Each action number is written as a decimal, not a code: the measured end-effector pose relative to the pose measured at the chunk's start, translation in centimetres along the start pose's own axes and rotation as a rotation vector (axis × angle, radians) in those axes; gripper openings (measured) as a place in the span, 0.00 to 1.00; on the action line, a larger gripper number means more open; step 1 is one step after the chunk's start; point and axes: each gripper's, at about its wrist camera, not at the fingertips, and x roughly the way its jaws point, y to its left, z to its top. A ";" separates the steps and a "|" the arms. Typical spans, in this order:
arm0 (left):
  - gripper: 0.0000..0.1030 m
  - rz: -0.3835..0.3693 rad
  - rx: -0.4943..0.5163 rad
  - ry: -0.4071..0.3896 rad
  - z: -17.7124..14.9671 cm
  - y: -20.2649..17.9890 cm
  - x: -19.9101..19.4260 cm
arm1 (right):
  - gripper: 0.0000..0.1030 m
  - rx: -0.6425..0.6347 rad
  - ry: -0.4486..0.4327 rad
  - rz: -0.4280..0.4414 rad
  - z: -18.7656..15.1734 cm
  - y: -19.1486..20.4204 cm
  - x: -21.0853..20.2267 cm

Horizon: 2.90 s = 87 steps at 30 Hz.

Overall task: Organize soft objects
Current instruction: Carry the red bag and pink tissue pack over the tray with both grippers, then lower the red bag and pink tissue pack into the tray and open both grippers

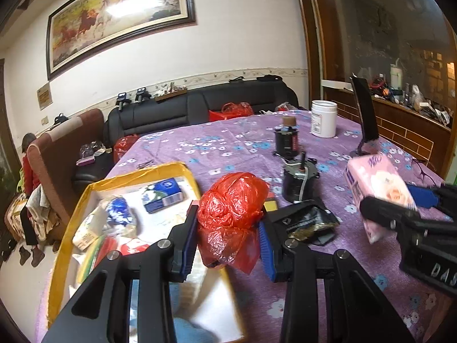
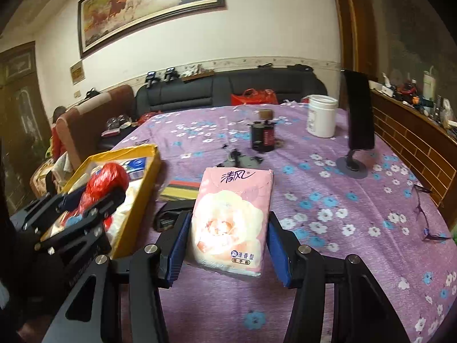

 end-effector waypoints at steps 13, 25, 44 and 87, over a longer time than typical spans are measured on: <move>0.36 0.026 -0.201 0.096 -0.2 10.5 0.2 | 0.55 -0.133 0.066 0.170 -0.7 7.0 1.4; 0.36 0.023 -0.305 0.243 -1.5 16.2 3.9 | 0.55 -0.156 0.229 0.396 -0.5 12.5 5.4; 0.36 0.006 -0.301 0.279 -2.4 16.6 5.1 | 0.57 -0.181 0.270 0.386 -0.9 16.2 10.9; 0.41 0.083 -0.184 0.285 -1.9 14.1 5.9 | 0.58 -0.183 0.267 0.341 0.0 16.2 13.4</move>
